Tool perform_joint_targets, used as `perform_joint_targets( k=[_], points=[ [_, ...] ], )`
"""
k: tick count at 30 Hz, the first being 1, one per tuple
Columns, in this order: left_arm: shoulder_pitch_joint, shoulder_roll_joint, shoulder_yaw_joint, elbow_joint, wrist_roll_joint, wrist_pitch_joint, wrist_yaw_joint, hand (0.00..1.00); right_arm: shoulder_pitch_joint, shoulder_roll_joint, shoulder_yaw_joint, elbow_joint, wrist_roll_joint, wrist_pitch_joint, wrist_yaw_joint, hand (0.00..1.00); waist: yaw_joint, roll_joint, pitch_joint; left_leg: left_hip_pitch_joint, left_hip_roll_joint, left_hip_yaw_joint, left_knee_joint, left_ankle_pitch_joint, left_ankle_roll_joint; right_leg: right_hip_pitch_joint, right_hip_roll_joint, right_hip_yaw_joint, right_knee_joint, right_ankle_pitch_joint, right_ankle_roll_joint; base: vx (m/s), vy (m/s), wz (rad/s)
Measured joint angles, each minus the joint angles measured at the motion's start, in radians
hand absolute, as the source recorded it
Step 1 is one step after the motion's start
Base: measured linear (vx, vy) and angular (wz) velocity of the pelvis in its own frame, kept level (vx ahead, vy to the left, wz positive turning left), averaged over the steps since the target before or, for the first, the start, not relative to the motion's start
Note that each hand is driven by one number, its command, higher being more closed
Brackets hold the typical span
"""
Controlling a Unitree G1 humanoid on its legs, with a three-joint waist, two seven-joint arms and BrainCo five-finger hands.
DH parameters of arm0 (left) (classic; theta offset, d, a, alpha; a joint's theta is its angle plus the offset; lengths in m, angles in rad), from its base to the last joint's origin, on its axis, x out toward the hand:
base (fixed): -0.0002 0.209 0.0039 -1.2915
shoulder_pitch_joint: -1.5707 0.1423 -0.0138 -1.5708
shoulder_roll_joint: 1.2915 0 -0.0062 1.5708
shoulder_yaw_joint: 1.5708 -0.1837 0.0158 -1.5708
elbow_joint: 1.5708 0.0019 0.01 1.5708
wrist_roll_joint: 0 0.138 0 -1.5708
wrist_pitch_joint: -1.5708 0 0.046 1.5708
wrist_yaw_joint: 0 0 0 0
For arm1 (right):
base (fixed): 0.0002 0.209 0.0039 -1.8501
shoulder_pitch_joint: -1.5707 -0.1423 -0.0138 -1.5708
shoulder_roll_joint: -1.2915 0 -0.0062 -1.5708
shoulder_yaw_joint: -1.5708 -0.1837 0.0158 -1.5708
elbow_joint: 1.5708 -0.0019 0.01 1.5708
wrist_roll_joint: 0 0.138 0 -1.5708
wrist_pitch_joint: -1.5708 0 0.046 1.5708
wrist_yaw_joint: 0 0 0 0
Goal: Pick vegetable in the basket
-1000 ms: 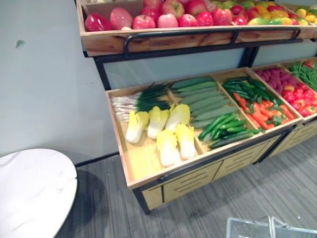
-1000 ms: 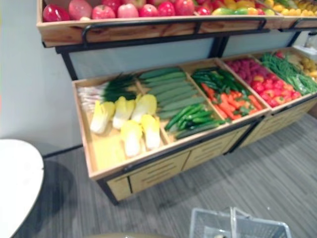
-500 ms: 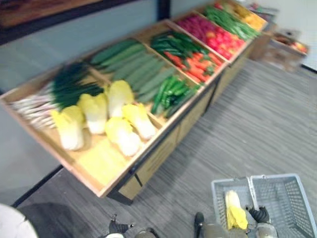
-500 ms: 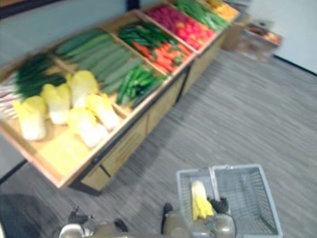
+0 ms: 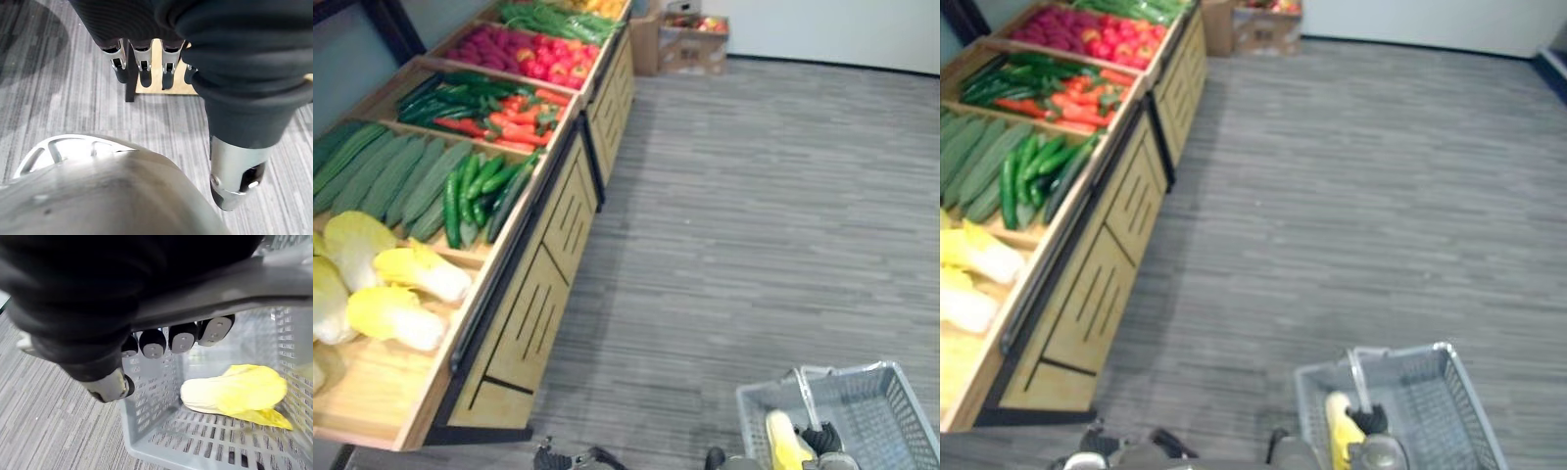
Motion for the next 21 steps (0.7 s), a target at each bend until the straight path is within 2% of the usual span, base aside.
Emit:
perform_joint_targets(
  k=[2, 4, 5, 6, 7, 8, 9, 13, 15, 17, 21],
  points=[
    [0.006, -0.003, -0.002, -0.006, -0.001, 0.000, 0.000, 0.00, 0.016, 0.002, 0.000, -0.007, 0.002, -0.001, 0.000, 1.00, -0.003, 0.006, 0.001, 0.022, 0.026, -0.002, 0.000, 0.031, -0.007, 0.022, 0.031, 0.016, -0.026, 0.013, -0.021, 0.00, -0.199, -0.33],
    [0.009, -0.007, -0.003, -0.007, -0.001, 0.000, 0.001, 0.00, 0.031, 0.001, -0.001, -0.016, 0.001, -0.003, 0.000, 1.00, 0.000, 0.013, 0.008, 0.032, 0.039, -0.044, 0.025, 0.053, -0.015, 0.033, 0.041, 0.043, -0.027, 0.019, -0.030, 0.01, -0.131, -0.49],
    [0.014, -0.010, -0.003, -0.008, -0.001, -0.001, 0.002, 0.00, 0.036, -0.006, 0.000, -0.023, -0.001, -0.006, 0.000, 1.00, 0.004, 0.007, 0.017, 0.026, 0.021, -0.197, 0.060, 0.087, -0.020, 0.042, 0.034, 0.091, -0.018, 0.022, -0.034, 0.02, -0.097, -0.65],
    [0.020, -0.013, -0.003, -0.008, -0.002, -0.002, 0.003, 0.00, 0.034, -0.011, 0.002, -0.026, -0.001, -0.007, 0.000, 1.00, 0.007, -0.004, 0.024, 0.014, -0.001, -0.288, 0.069, 0.086, -0.024, 0.045, 0.027, 0.115, -0.016, 0.023, -0.036, 0.03, -0.066, -0.86],
    [0.027, -0.026, 0.000, -0.013, -0.004, -0.004, 0.008, 0.00, 0.026, -0.018, 0.011, -0.028, -0.002, -0.008, 0.000, 1.00, 0.010, -0.002, 0.024, 0.005, -0.075, -0.452, 0.063, 0.054, -0.057, 0.044, 0.006, 0.151, -0.007, 0.029, -0.034, 0.04, 0.066, -1.01],
    [0.035, -0.032, -0.003, -0.015, -0.010, -0.008, 0.016, 0.00, 0.009, -0.033, 0.012, -0.031, -0.008, -0.009, 0.000, 1.00, 0.017, 0.003, 0.027, 0.010, -0.182, -0.629, 0.046, -0.004, -0.083, 0.039, -0.013, 0.207, -0.009, 0.038, -0.026, 0.01, 0.160, -1.31],
    [0.047, -0.038, -0.005, -0.015, -0.011, -0.018, 0.021, 0.00, 0.001, -0.042, 0.018, -0.035, -0.010, -0.011, 0.000, 1.00, 0.018, 0.013, 0.027, 0.013, -0.258, -0.736, 0.029, -0.051, -0.079, 0.030, -0.014, 0.251, -0.013, 0.050, -0.020, -0.02, 0.235, -1.21],
    [0.054, -0.034, -0.021, -0.012, -0.009, -0.023, 0.025, 0.00, 0.024, -0.037, 0.020, -0.050, -0.008, -0.031, 0.002, 1.00, 0.030, 0.023, 0.024, 0.061, -0.307, -0.855, -0.065, -0.116, -0.072, 0.023, 0.008, 0.305, -0.060, 0.073, 0.014, -0.04, 0.181, -0.53],
    [0.050, -0.028, -0.022, -0.012, -0.008, -0.023, 0.027, 0.00, 0.026, -0.036, 0.018, -0.051, -0.008, -0.038, 0.002, 1.00, 0.028, 0.015, 0.026, 0.059, -0.313, -0.855, -0.127, -0.130, -0.068, 0.018, 0.003, 0.307, -0.108, 0.114, 0.025, -0.03, 0.147, 0.00],
    [0.046, -0.021, -0.031, -0.012, 0.000, -0.022, 0.029, 0.00, 0.021, -0.036, 0.017, -0.053, -0.008, -0.041, 0.002, 1.00, 0.033, 0.004, 0.031, 0.056, -0.342, -0.847, -0.180, -0.129, -0.051, 0.008, -0.021, 0.304, -0.150, 0.150, 0.036, -0.04, 0.143, 0.03],
    [0.044, -0.021, -0.061, -0.006, 0.001, -0.022, 0.030, 0.00, 0.021, -0.041, 0.011, -0.056, -0.008, -0.042, -0.007, 1.00, 0.031, 0.013, 0.024, 0.061, -0.381, -0.845, -0.213, -0.117, -0.032, 0.005, -0.057, 0.302, -0.166, 0.161, 0.053, -0.02, 0.091, 0.03]
  ],
)
